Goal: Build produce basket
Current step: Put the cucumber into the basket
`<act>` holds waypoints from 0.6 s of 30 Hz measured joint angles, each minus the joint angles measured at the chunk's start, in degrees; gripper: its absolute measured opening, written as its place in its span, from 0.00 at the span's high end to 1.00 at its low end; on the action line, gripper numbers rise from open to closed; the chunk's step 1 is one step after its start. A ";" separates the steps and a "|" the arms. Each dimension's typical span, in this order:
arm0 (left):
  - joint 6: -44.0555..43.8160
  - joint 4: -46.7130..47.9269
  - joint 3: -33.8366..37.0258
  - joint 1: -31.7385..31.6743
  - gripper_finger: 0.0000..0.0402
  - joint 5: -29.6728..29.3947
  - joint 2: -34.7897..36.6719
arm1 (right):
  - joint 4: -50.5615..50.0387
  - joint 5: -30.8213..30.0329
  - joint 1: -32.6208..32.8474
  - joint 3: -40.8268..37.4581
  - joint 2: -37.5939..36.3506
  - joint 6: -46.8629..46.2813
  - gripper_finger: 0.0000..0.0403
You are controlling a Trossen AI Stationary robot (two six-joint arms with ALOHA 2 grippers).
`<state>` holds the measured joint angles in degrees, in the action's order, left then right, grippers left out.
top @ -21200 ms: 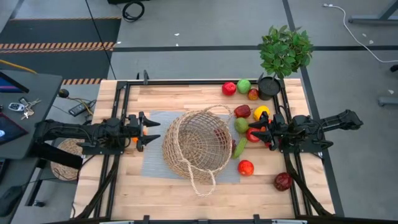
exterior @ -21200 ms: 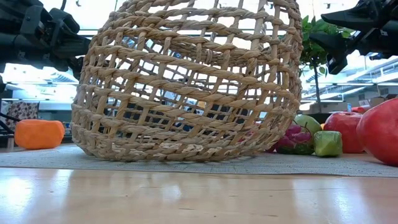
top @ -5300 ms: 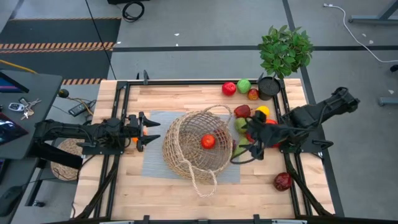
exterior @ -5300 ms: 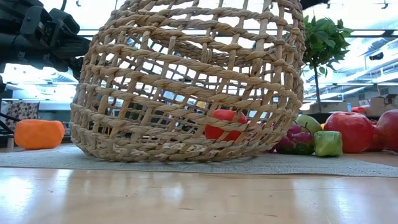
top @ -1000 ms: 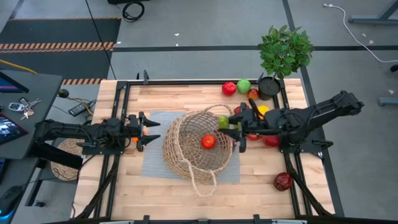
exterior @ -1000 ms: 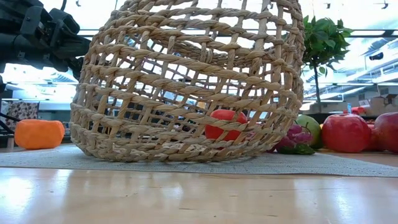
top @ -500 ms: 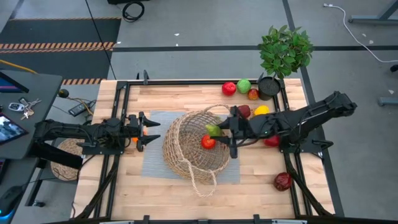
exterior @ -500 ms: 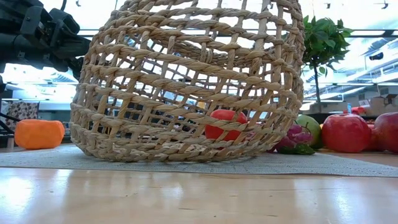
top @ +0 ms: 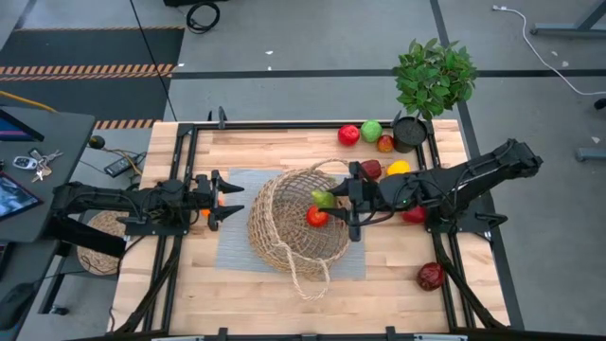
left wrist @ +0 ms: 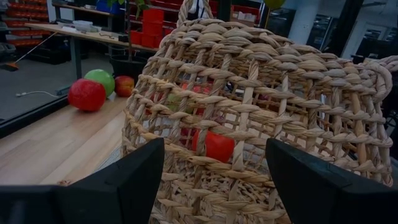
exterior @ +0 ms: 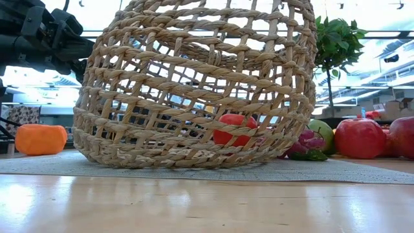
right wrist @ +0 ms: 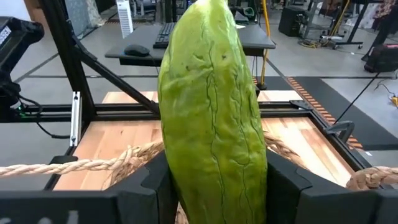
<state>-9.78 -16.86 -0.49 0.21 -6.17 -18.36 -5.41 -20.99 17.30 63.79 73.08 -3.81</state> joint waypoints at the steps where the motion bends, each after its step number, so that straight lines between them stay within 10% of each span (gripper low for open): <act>1: -0.01 -0.01 0.00 -0.01 0.29 0.00 0.01 | -0.02 0.39 -0.02 0.00 0.00 0.78 0.57; 18: 0.02 0.00 0.01 -0.02 0.29 0.00 0.00 | -2.56 3.10 -0.24 0.00 -0.04 2.28 0.57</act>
<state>-9.77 -16.86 -0.49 0.19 -6.17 -18.36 -7.97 -17.89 17.06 63.79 73.03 -1.53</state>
